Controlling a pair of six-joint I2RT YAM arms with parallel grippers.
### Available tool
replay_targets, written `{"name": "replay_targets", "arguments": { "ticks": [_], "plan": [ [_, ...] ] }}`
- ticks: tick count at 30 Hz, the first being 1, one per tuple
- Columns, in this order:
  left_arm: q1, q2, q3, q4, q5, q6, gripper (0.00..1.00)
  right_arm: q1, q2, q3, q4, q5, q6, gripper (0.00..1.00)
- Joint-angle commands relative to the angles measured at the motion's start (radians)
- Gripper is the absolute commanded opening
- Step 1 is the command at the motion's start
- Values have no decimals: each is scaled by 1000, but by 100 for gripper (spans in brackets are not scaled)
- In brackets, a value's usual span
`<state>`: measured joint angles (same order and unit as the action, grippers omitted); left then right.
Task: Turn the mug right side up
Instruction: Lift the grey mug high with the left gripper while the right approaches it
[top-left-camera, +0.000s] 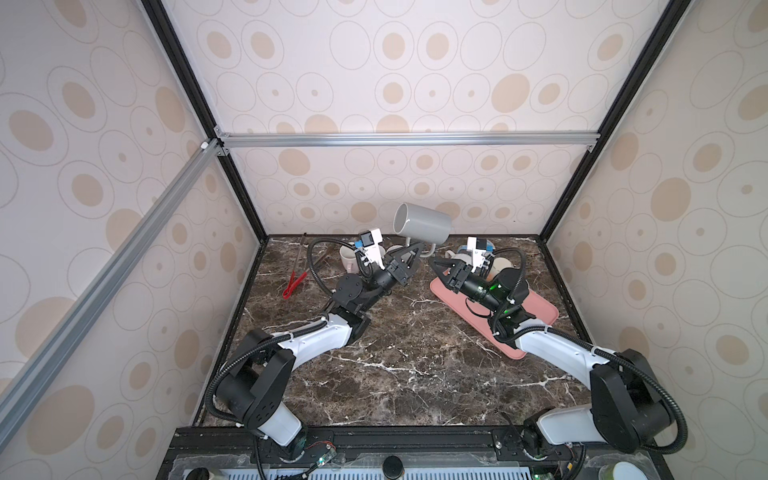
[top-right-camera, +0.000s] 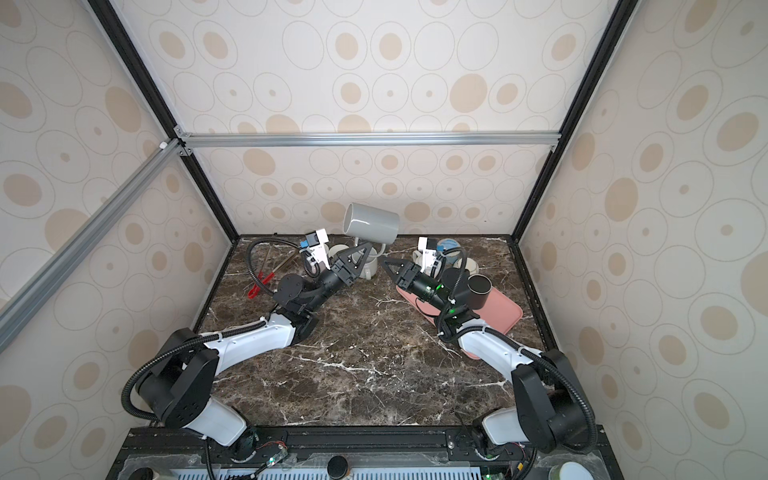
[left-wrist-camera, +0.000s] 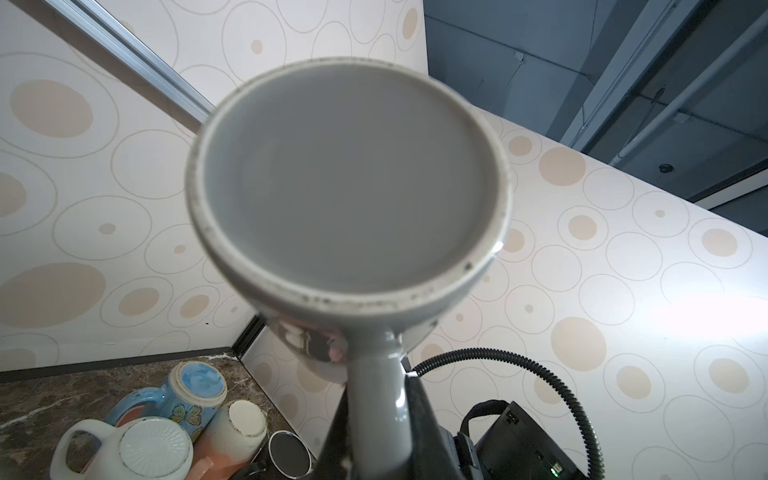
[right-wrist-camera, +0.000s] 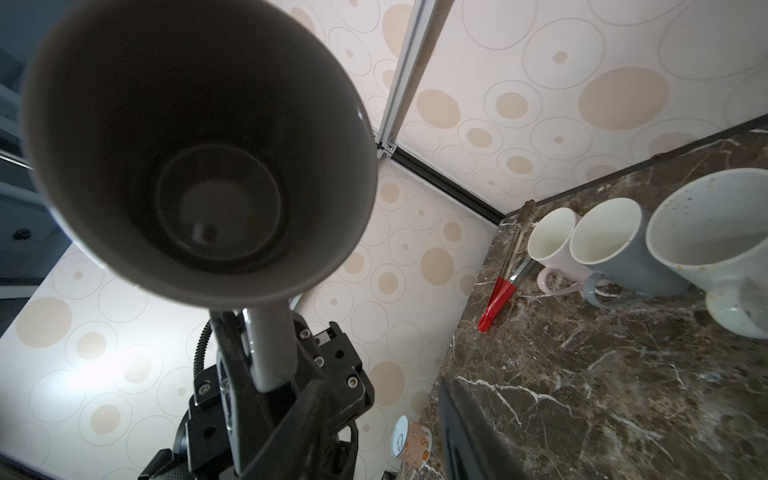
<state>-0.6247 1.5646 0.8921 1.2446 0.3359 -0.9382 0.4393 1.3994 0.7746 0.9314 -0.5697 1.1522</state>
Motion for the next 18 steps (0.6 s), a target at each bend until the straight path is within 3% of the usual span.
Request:
{"name": "replay_targets", "arguments": {
  "ticks": [1, 14, 18],
  "plan": [
    [11, -45, 18, 176, 18, -46, 0, 26, 1, 45, 129, -33, 33, 50],
    [16, -35, 0, 281, 39, -143, 0, 44, 60, 141, 158, -42, 59, 51],
    [16, -35, 1, 294, 46, -157, 0, 44, 87, 162, 182, -42, 79, 44]
  ]
}}
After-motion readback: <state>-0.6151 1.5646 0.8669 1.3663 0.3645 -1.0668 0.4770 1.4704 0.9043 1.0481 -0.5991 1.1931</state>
